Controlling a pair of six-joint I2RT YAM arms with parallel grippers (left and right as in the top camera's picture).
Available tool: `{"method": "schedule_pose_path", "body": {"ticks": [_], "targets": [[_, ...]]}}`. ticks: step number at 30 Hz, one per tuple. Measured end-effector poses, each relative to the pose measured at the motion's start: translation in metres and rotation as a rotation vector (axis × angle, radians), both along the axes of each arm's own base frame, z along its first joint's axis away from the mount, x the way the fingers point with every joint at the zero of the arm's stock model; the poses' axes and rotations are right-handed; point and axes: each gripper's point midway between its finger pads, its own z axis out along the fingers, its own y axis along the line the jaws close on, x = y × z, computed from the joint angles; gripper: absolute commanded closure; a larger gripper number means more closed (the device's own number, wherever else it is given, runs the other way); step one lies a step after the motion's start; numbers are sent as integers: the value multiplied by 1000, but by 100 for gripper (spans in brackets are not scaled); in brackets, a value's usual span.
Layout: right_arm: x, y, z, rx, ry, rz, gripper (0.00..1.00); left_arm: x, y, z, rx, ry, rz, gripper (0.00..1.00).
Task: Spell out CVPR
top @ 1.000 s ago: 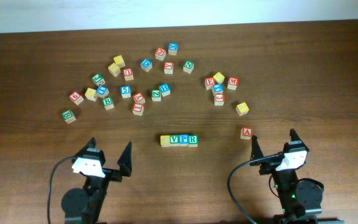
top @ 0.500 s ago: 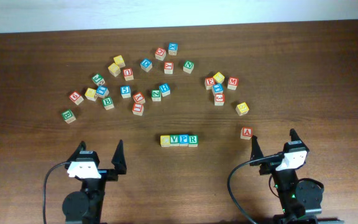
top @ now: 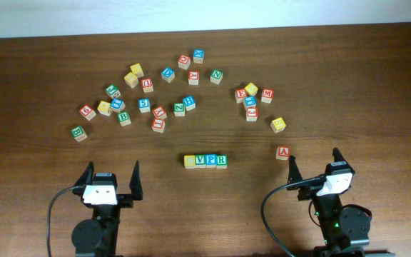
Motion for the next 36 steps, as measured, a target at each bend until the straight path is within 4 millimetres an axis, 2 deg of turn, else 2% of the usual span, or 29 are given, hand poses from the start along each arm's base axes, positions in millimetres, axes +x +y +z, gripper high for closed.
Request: {"method": "schedule_pose_path", "body": {"ticks": [3,6,9,36], "targets": [[0,0,0,0,0,0,2,0,0,0,-30,1,3,1],[0,0,0,0,0,0,2,0,0,0,-152,3,13,1],[0,0,0,0,0,0,2,0,0,0,-201,4,17,1],[0,0,0,0,0,0,1,0,0,0,-61,1,5,1]]}}
